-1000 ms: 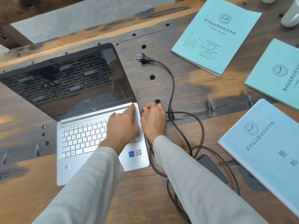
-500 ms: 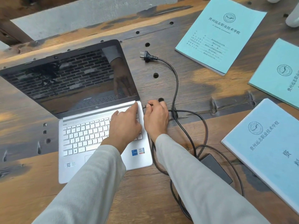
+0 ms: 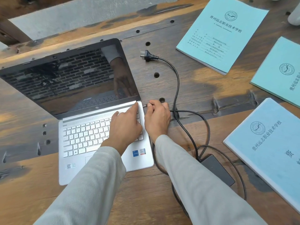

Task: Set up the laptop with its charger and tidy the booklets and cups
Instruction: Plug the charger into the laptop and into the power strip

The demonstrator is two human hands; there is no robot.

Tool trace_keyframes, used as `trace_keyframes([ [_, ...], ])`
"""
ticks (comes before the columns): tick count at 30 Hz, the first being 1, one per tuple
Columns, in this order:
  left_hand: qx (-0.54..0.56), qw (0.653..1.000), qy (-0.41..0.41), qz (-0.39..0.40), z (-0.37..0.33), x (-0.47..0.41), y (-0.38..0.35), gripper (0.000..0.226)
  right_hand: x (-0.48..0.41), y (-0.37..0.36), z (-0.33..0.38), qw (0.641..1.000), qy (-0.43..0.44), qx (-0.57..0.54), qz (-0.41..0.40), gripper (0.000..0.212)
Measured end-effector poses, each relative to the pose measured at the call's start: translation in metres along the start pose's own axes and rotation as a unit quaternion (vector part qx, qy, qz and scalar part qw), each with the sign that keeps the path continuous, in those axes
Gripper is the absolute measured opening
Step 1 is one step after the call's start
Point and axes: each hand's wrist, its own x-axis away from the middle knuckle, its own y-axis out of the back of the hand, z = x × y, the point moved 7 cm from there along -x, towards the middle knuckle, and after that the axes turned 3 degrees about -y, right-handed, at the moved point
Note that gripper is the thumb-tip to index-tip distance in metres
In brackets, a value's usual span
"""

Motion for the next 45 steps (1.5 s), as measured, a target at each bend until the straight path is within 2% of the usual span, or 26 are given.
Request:
trace_keyframes([
  [10,-0.005,0.999,-0.006,-0.043,-0.0018,0.0016,0.0031,0.059,0.0002,0.0071,0.0,0.997,0.046,0.028,0.05,0.023],
  [18,-0.021,0.999,-0.011,-0.036,-0.0008,-0.0003,-0.0004,0.053,0.003,0.0068,-0.0028,0.996,0.058,0.05,0.053,0.024],
  [28,-0.038,0.999,-0.009,-0.03,-0.0011,-0.003,-0.0015,0.054,-0.0022,0.0028,0.0008,0.998,0.021,0.045,0.031,0.025],
  [32,-0.034,0.998,-0.015,-0.044,-0.0037,-0.0013,0.0003,0.057,-0.0002,-0.0006,0.0013,0.999,0.013,0.039,0.033,0.024],
  [36,-0.026,0.999,-0.006,-0.029,-0.002,-0.0017,-0.0013,0.052,-0.0022,0.0023,0.0014,0.999,-0.001,0.024,0.031,0.021],
  [45,-0.011,1.0,0.003,-0.014,-0.0027,-0.0012,-0.0029,0.057,-0.0017,0.0038,0.0038,0.998,-0.036,-0.003,0.05,0.017],
])
